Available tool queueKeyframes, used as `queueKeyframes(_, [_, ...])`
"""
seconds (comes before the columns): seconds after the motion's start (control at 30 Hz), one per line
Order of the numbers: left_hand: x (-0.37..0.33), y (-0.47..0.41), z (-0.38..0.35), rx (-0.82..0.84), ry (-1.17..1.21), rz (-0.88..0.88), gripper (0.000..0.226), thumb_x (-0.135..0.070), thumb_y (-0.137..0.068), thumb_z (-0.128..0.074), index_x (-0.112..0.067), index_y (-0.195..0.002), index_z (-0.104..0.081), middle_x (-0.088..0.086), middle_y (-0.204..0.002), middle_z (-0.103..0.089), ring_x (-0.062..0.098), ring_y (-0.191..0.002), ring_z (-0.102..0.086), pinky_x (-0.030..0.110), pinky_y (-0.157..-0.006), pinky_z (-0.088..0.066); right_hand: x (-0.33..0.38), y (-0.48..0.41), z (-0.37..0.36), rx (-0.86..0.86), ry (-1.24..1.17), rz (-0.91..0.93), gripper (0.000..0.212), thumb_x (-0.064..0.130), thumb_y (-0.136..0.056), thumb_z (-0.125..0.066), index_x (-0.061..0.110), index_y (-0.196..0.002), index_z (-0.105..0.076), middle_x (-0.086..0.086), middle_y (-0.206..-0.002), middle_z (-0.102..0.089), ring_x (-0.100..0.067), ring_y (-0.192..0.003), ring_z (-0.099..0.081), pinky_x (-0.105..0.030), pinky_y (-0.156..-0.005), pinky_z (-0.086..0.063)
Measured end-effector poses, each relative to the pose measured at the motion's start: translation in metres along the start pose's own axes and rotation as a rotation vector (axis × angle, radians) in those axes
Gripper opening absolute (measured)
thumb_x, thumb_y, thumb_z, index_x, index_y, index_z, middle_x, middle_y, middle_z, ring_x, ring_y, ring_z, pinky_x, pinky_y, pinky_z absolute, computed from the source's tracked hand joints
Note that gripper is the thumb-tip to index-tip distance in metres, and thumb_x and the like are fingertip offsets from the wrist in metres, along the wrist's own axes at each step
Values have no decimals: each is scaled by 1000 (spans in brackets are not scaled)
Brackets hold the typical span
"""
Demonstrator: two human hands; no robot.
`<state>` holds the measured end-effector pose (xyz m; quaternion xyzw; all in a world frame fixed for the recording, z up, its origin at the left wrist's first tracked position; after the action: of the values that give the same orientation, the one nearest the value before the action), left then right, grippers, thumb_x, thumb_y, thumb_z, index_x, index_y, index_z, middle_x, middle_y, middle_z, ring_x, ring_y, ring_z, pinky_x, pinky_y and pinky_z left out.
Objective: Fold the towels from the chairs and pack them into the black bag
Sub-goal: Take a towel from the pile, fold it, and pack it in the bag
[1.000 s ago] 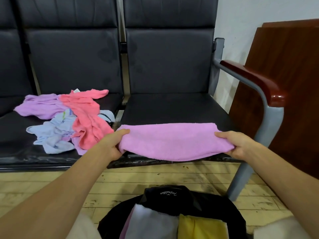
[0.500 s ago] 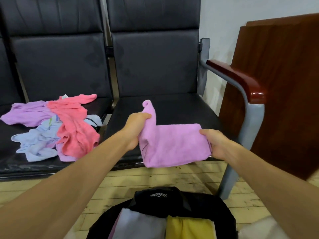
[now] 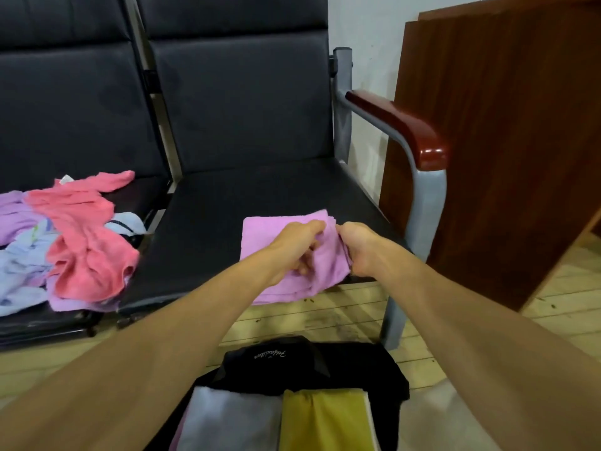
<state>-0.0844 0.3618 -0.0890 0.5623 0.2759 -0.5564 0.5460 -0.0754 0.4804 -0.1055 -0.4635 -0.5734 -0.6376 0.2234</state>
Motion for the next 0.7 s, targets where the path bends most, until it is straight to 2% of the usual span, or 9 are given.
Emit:
queueKeyframes(0.03, [-1, 3, 1, 80, -14, 3, 34, -37, -93, -48, -10, -77, -62, 8, -72, -59, 20, -62, -52, 30, -55, -44, 1, -2, 0, -9, 42, 1, 34, 30, -103, -37, 8, -98, -63, -12, -95, -67, -26, -98, -62, -35, -95, -49])
queueKeyframes(0.1, [3, 4, 14, 60, 13, -21, 33, -35, -95, -47, -9, -86, -66, 8, -78, -64, 21, -67, -55, 28, -56, -42, 4, -6, -1, -61, 134, 51, 38, 37, -101, -41, 11, -104, -68, -15, -105, -70, -31, -100, -65, -41, -97, -50])
queueKeyframes(0.17, [15, 11, 37, -93, -4, -119, 24, -29, -94, -51, -14, -98, -70, 0, -92, -68, 17, -85, -60, 28, -75, -48, 6, -9, -4, -93, 181, 74, 48, 50, -99, -36, 16, -114, -66, -13, -108, -69, -31, -100, -65, -44, -96, -50])
queueKeyframes(0.23, [31, 23, 61, -224, -130, -216, 27, -19, -95, -49, -22, -113, -68, -9, -114, -60, 10, -106, -54, 24, -93, -41, 4, -8, -8, -75, 253, 78, 56, 60, -95, -39, 17, -120, -63, -9, -111, -68, -28, -100, -65, -42, -97, -50])
queueKeyframes(0.27, [41, 30, 71, -249, -159, -242, 31, -15, -96, -47, -24, -119, -65, -10, -121, -54, 8, -112, -49, 23, -95, -38, 3, -7, -11, -53, 275, 100, 58, 61, -92, -46, 14, -124, -60, -5, -116, -66, -26, -103, -63, -39, -97, -49])
queueKeyframes(0.37, [67, 49, 95, -210, -142, -225, 35, -11, -96, -48, -21, -126, -61, -9, -126, -50, 7, -116, -46, 21, -94, -34, -3, -4, -19, -84, 408, 236, 55, 44, -90, -62, 11, -132, -49, -3, -119, -56, -24, -110, -57, -35, -92, -47])
queueKeyframes(0.47, [75, 55, 102, -177, 17, -184, 33, -8, -95, -48, -18, -123, -63, -6, -128, -56, 11, -119, -50, 27, -102, -39, -7, 0, -30, -221, 715, 423, 38, 31, -95, -54, 8, -125, -54, -9, -116, -60, -28, -106, -58, -38, -86, -49])
queueKeyframes(0.6, [72, 54, 108, -199, 195, -141, 23, -11, -93, -54, -17, -110, -69, -5, -117, -65, 11, -111, -57, 27, -94, -46, -15, 10, -42, -221, 844, 658, 18, 26, -98, -46, 12, -102, -57, -4, -88, -60, -25, -85, -59, -32, -67, -47])
queueKeyframes(0.7, [77, 56, 109, -270, 274, -123, 22, -10, -92, -54, -17, -105, -69, -5, -110, -66, 10, -102, -60, 17, -76, -47, -19, 31, -48, -140, 815, 777, 16, 20, -99, -45, 9, -98, -57, -1, -81, -58, -19, -74, -54, -27, -60, -43])
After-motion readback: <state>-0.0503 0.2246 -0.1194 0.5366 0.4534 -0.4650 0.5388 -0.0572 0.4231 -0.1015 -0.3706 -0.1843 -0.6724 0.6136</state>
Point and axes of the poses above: each hand's wrist, its own y-axis away from the middle knuckle, its own z-axis out of the back of the hand, x = y × z, the point moved 2 cm from there along -y, towards the middle knuckle
